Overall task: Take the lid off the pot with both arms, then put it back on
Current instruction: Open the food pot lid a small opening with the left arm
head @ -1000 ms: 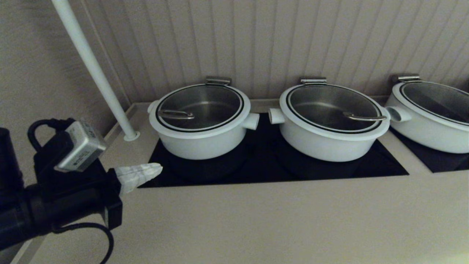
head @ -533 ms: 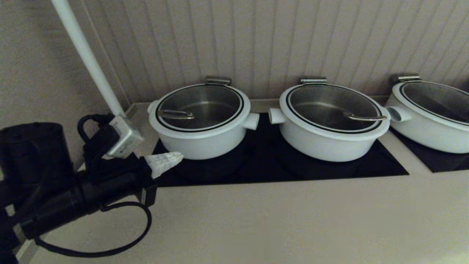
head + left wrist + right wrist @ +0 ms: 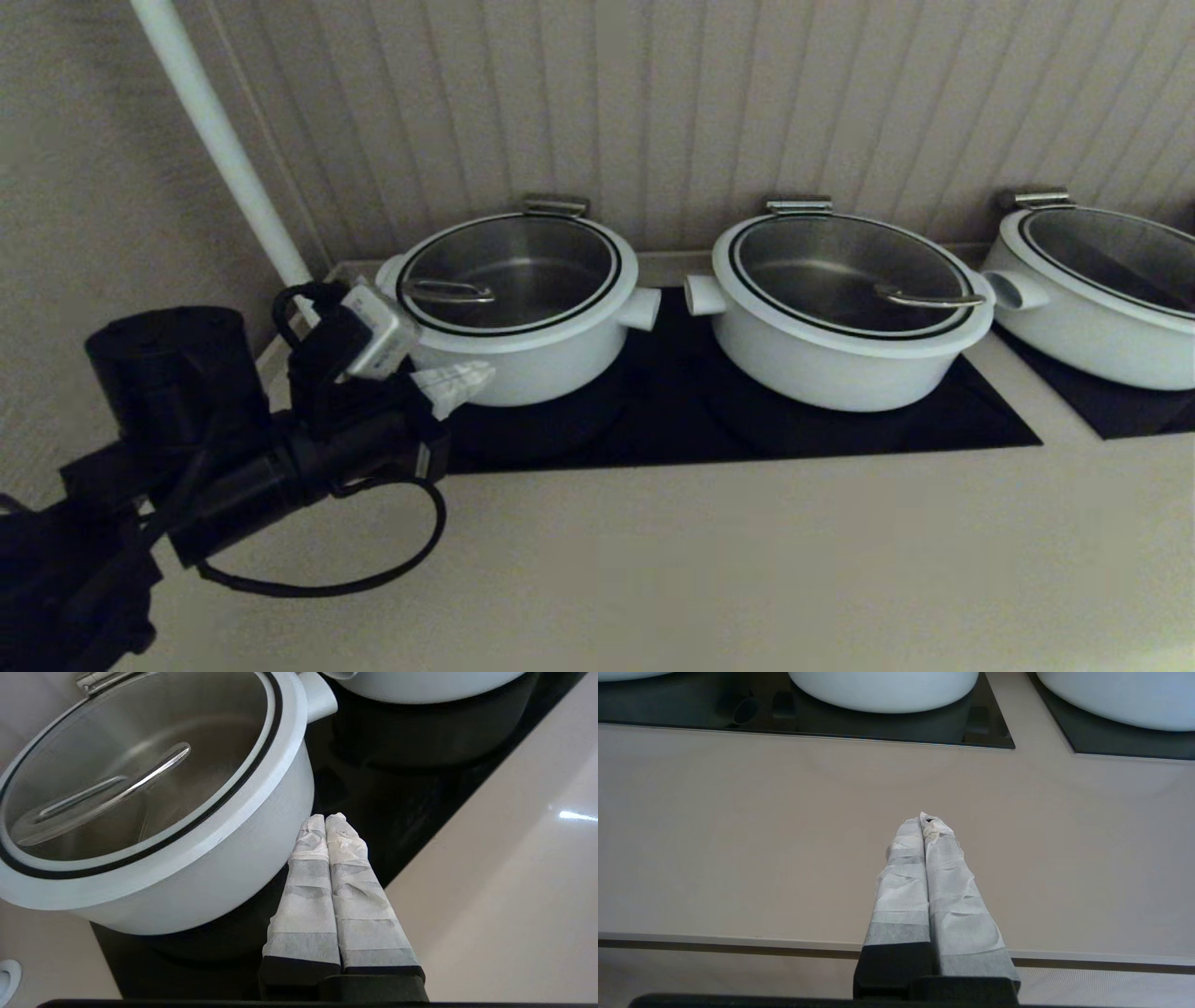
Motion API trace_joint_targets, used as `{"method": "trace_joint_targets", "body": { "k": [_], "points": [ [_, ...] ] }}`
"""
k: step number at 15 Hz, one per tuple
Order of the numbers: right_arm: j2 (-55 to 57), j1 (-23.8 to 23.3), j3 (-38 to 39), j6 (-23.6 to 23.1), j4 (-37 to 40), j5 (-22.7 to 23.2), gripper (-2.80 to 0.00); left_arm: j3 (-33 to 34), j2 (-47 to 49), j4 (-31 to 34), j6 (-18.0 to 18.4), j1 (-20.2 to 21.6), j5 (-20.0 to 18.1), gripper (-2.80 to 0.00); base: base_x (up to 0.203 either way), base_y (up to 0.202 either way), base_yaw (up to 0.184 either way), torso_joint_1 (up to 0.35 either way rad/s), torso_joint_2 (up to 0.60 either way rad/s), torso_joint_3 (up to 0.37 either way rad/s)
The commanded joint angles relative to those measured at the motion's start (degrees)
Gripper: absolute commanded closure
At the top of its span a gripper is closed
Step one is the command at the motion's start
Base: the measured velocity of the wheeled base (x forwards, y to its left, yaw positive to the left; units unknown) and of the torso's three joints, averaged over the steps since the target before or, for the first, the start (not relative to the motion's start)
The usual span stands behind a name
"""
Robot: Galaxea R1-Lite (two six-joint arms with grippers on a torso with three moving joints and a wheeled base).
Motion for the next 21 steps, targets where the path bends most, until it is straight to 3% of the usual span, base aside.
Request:
{"method": "trace_joint_targets", "body": {
  "k": [1, 5, 9, 21],
  "points": [
    [0.0, 0.0, 0.0, 0.0, 0.0, 0.1, 0.0, -0.2, 1.1, -0.3, 0.1, 0.0, 0.0, 0.0, 0.0, 0.0, 0.0, 0.0, 0.0, 0.0],
    [0.0, 0.0, 0.0, 0.0, 0.0, 0.1, 0.0, -1.6, 2.1, -0.3, 0.2, 0.2, 0.2, 0.0, 0.0, 0.0, 0.0, 0.0, 0.0, 0.0],
    [0.0, 0.0, 0.0, 0.0, 0.0, 0.1, 0.0, -2.7, 2.8, -0.4, 0.2, 0.3, 3.2, 0.0, 0.0, 0.0, 0.0, 0.0, 0.0, 0.0],
    [0.0, 0.0, 0.0, 0.0, 0.0, 0.1, 0.0, -7.3, 5.7, -0.5, 0.3, 3.2, 3.8, 0.0, 0.0, 0.0, 0.0, 0.0, 0.0, 0.0]
  ]
}}
